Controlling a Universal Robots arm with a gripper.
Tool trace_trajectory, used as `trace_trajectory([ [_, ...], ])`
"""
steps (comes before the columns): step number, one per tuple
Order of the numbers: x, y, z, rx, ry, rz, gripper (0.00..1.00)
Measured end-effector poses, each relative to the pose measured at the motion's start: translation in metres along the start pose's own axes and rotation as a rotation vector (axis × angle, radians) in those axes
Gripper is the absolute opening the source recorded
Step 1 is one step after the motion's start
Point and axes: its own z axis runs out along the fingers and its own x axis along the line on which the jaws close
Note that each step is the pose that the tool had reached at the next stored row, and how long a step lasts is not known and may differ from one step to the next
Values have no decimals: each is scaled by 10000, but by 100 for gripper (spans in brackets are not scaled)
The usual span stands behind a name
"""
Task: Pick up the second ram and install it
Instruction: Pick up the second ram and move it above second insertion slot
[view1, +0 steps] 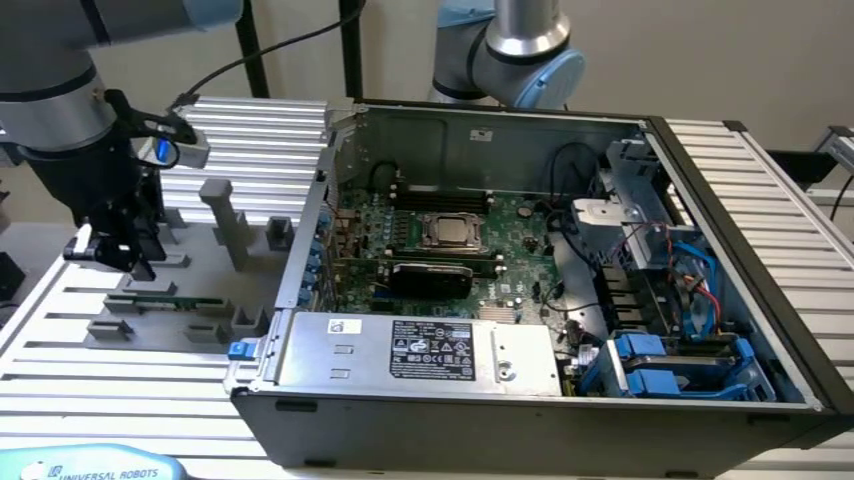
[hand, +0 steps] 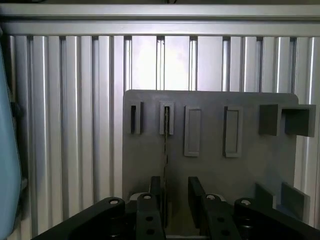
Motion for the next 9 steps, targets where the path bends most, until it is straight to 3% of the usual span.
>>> trace_trajectory([
  [9, 5, -2, 165, 0, 0, -5, 36],
])
